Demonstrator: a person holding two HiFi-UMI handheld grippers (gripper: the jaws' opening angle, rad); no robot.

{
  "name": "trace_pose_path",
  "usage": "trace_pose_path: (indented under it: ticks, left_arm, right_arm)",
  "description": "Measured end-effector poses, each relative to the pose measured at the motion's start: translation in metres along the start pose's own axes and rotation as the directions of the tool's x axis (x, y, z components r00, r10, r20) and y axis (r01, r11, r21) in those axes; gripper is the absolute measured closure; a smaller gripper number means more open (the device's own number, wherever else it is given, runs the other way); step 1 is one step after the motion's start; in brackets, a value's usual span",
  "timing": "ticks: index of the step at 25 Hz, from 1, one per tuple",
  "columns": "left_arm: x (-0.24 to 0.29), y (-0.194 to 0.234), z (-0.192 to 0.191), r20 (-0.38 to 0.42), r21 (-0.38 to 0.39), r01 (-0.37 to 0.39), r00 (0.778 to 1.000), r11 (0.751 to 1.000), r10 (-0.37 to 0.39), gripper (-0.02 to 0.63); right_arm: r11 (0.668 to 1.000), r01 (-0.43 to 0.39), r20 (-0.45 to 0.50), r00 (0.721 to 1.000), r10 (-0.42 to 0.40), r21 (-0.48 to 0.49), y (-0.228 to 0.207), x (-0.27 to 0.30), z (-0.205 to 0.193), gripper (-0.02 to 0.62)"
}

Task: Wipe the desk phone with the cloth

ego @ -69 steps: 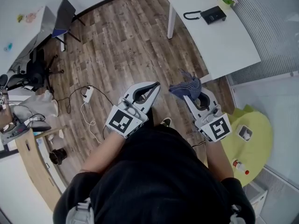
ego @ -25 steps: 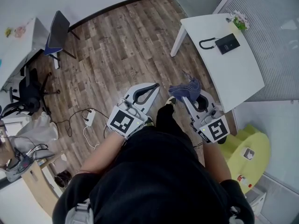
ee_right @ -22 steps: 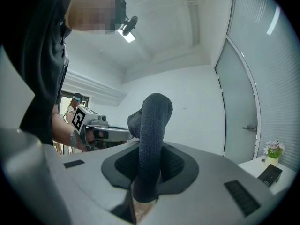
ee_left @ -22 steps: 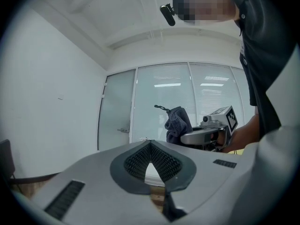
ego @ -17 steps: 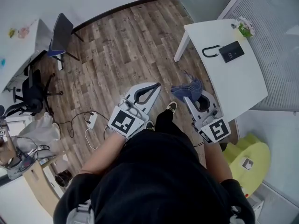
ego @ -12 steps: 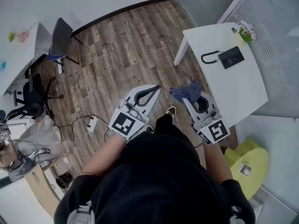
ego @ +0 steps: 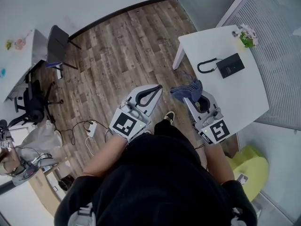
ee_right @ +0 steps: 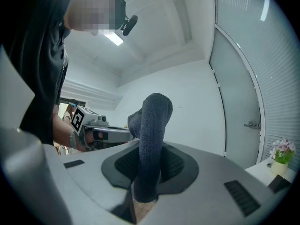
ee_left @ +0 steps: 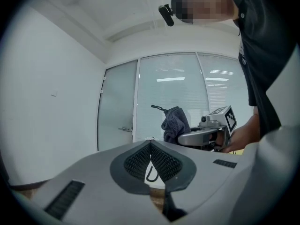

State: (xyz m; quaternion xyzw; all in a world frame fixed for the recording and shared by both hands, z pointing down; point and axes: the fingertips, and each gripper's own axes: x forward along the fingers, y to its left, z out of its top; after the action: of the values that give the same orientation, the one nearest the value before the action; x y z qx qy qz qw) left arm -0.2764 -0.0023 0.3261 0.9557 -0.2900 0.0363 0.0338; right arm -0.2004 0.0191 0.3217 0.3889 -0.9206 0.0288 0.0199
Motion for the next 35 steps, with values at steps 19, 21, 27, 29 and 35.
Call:
trace_pose_path:
  ticks: [19,21,27,29,35]
  left_arm:
    - [0.118,0.000,0.011,-0.029,0.016,0.101,0.995,0.995,-0.100,0.595]
    - [0.133,0.004,0.009,-0.030,0.015,0.127,0.992,0.992,-0.126,0.595]
    - [0.176,0.017,0.010,-0.035,0.023,0.247,0.969,0.969,-0.246,0.595]
    - [0.195,0.023,0.010,-0.035,0.018,0.295,0.955,0.955,-0.295,0.595]
    - [0.247,0.042,0.018,-0.042,0.035,0.452,0.892,0.891,-0.451,0.595]
  right_arm:
    - [0.994,0.101,0.007,0.995,-0.102,0.041,-0.109,-0.026,-0.002,0.503]
    - [0.991,0.128,0.003,0.992,-0.129,0.043,-0.121,-0.026,-0.004,0.503]
    - [0.970,0.238,-0.017,0.971,-0.238,0.040,-0.156,-0.023,-0.006,0.503]
    - [0.957,0.286,-0.019,0.958,-0.285,0.041,-0.171,-0.019,-0.003,0.503]
    - [0.905,0.424,-0.039,0.906,-0.422,0.045,-0.214,-0.004,0.001,0.503]
